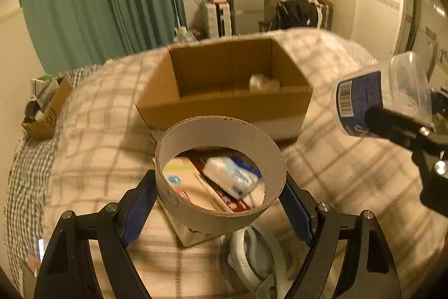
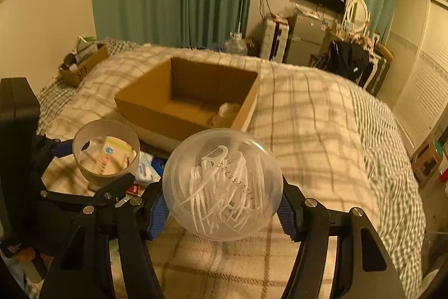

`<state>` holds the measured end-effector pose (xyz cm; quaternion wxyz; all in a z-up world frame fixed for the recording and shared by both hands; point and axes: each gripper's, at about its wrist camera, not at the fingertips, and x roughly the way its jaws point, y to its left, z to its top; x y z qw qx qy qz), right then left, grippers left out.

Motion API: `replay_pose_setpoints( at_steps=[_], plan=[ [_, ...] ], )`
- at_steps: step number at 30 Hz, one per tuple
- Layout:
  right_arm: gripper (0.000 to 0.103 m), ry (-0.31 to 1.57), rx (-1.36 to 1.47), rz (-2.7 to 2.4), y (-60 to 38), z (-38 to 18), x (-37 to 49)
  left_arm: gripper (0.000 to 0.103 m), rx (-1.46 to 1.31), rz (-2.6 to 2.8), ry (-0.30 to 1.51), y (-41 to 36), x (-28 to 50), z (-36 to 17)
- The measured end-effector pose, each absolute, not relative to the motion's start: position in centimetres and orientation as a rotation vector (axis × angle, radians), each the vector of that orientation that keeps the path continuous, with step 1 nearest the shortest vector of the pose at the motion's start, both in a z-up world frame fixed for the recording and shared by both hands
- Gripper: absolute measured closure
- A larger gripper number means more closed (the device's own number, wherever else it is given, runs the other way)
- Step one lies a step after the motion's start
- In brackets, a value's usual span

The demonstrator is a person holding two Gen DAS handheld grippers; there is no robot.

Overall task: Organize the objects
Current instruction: 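Grasp the tape roll with the left gripper while the right carries the container to the box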

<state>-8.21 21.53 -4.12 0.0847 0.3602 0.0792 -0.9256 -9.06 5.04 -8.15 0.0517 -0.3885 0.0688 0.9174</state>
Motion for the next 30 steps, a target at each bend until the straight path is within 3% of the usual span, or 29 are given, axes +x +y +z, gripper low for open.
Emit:
replay_pose_setpoints(
  at_steps=[16,24,30],
  plan=[
    [0.04,0.29,0.801,-2.79,18.7,6.3,-11.0,0.017,-0.926,2.904,0.047,1.9,-12.1,1.7],
    [0.04,0.246,0.796,-2.8,18.2,7.3,-17.0,0.017,-0.942,2.927,0.036,1.6,-18.0,1.8],
    [0.04,0.223,0.857,-2.779,17.9,4.8,-22.0,0.017,-0.991,2.904,0.061,2.1,-22.2,-0.8]
  ],
)
